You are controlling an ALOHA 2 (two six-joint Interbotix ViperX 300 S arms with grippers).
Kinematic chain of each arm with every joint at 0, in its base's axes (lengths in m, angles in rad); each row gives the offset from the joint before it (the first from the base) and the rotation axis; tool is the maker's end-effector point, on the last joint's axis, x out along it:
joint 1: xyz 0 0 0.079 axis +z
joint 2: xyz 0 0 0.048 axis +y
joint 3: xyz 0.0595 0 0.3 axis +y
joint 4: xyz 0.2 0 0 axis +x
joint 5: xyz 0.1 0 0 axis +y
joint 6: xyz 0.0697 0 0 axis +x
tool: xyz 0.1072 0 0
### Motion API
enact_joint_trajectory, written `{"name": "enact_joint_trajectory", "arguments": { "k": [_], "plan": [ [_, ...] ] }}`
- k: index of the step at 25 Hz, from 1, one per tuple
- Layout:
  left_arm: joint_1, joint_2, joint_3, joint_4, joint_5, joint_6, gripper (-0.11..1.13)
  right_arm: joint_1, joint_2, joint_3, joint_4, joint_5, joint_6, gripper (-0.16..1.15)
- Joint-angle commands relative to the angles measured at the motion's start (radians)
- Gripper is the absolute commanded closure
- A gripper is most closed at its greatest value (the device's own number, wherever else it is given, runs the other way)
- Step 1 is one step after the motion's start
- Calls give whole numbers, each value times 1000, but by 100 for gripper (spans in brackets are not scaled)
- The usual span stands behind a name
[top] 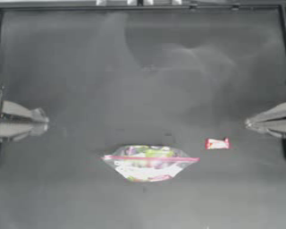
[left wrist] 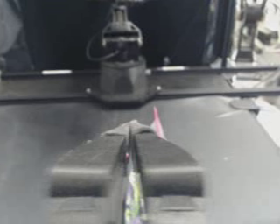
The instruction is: Put candy in bag
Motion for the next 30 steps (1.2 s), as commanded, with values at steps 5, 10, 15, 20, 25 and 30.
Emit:
{"name": "enact_joint_trajectory", "arguments": {
  "k": [5,10,15,20,25,30],
  "plan": [
    [-3,3,-12,3,46,2,4,2,5,-34,-12,8,5,0],
    [-3,11,-14,3,89,2,1,2,12,-97,15,133,5,1],
    [0,25,-15,2,115,0,1,0,84,-222,66,336,6,1],
    [5,38,-11,-3,140,-2,1,2,242,-391,89,549,6,1],
    [8,52,-11,-3,149,-3,1,2,394,-552,92,719,9,1],
    [18,51,-3,-8,166,-5,1,15,526,-701,64,864,48,5]
  ]
}}
